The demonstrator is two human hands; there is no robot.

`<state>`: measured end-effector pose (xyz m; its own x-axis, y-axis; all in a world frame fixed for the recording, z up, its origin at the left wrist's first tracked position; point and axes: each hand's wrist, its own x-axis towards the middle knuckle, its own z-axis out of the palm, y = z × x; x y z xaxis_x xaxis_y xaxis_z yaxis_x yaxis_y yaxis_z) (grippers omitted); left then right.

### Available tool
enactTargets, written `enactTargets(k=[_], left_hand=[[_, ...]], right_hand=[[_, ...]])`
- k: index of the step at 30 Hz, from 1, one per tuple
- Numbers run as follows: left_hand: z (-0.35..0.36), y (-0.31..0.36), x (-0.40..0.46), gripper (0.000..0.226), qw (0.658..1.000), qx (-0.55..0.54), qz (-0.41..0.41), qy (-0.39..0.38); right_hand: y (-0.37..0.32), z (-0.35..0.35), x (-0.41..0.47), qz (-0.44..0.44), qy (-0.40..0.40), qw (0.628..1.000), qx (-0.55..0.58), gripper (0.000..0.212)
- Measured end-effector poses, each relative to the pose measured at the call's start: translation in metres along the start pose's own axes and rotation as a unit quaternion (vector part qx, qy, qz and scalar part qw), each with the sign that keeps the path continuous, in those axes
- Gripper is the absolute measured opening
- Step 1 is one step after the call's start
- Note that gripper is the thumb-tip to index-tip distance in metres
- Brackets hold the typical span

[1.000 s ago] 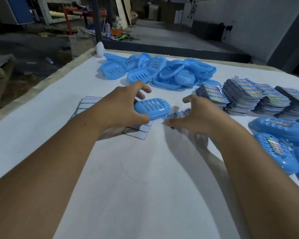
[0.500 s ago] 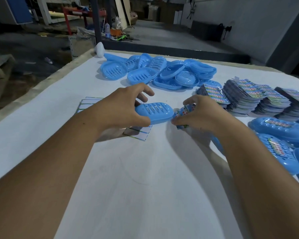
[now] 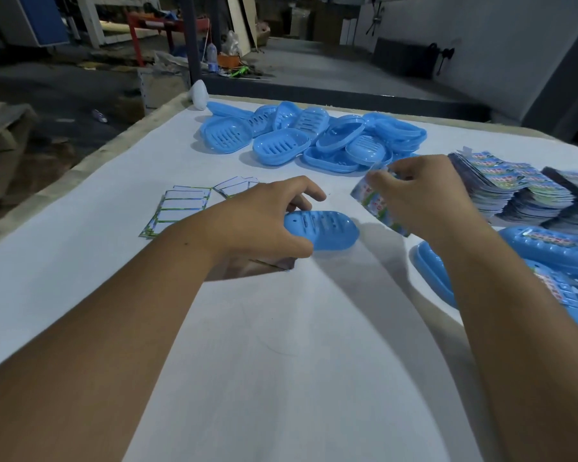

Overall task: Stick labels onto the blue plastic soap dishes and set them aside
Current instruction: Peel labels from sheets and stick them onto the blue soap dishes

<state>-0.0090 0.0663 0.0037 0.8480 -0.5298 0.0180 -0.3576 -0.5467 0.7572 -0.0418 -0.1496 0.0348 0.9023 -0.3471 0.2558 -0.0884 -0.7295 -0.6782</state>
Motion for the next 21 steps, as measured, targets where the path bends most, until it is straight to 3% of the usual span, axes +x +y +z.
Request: enactTargets(k=[4,7,9,12,14,17,21], left_hand=[[0.003,0.002,0.004,0.07,0.997,0.075,0.019,0.008],[0.003,0.0,0.007,0.065,0.999,0.029,0.012,-0.002],[0.004,-0.002,0.01,0.052,0.999,0.005,0.002,0.04],[0.004,-0.005,0.016,0.014,0.976,-0.06,-0.023,0.21],[0.004,-0.005,0.019,0.025,0.96,-0.068,-0.033,0.27],[0.005,-0.004,0.023,0.032,0.958,-0.09,-0.033,0.271],[0.011,-0.001,0.027,0.014,0.954,-0.127,-0.003,0.271]], right_hand=[[-0.002,0.005,-0.001,-0.004,0.017,0.996,0.09,0.039],[-0.002,0.01,0.001,-0.004,0.015,0.986,0.164,0.029],[-0.002,0.015,0.003,-0.002,-0.004,0.977,0.211,0.015],[0.0,0.024,0.004,-0.012,-0.032,0.968,0.248,0.012],[0.0,0.03,0.003,-0.026,-0.046,0.961,0.271,0.008],[-0.003,0.04,-0.001,-0.042,-0.057,0.951,0.302,0.006],[-0.003,0.05,0.0,-0.056,-0.051,0.953,0.295,0.013]])
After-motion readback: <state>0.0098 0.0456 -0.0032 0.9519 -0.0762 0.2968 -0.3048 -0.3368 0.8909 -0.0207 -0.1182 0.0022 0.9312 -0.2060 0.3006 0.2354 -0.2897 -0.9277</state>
